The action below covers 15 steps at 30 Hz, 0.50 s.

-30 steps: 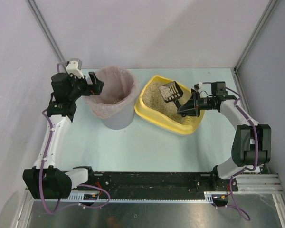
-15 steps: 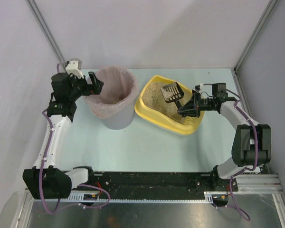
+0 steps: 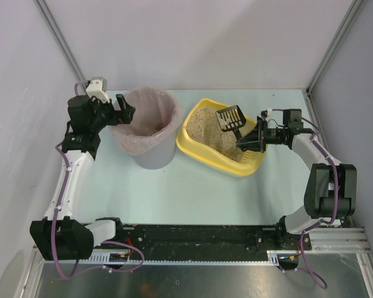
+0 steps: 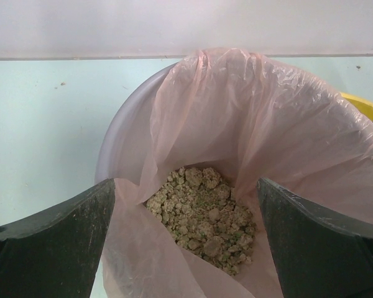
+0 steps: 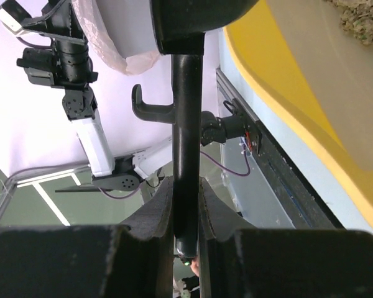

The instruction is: Clean the litter box

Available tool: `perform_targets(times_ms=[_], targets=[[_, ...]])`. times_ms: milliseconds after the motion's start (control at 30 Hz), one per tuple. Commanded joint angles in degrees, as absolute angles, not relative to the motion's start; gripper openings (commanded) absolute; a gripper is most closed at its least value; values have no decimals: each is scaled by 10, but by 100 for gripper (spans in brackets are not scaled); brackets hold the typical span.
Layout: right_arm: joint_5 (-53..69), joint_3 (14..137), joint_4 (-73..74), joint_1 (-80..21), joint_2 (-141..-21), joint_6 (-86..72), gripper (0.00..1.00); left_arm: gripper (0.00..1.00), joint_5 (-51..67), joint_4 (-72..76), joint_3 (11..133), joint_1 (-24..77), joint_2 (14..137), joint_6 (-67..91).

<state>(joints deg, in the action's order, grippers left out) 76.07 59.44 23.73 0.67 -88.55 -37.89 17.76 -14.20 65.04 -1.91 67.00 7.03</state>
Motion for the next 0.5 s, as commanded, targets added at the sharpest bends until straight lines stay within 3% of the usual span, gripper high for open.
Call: perform_targets(times_ms=[0,100,200,333,467], targets=[[787,592,224,-11,-862,-382,0,100,169,-120,649,-17,664,56],[758,591,246,38,-860,-367,0,100,174,-120,650,-17,664,58],[780,584,234,-18,-860,-375,0,100,166,-118,648,-18,664,57],[752,584,244,36,-857,-361,0,100,167,-120,648,-18,663,57],[784,582,233,2,-853,-360,0,100,150,-122,648,-20,662,53]])
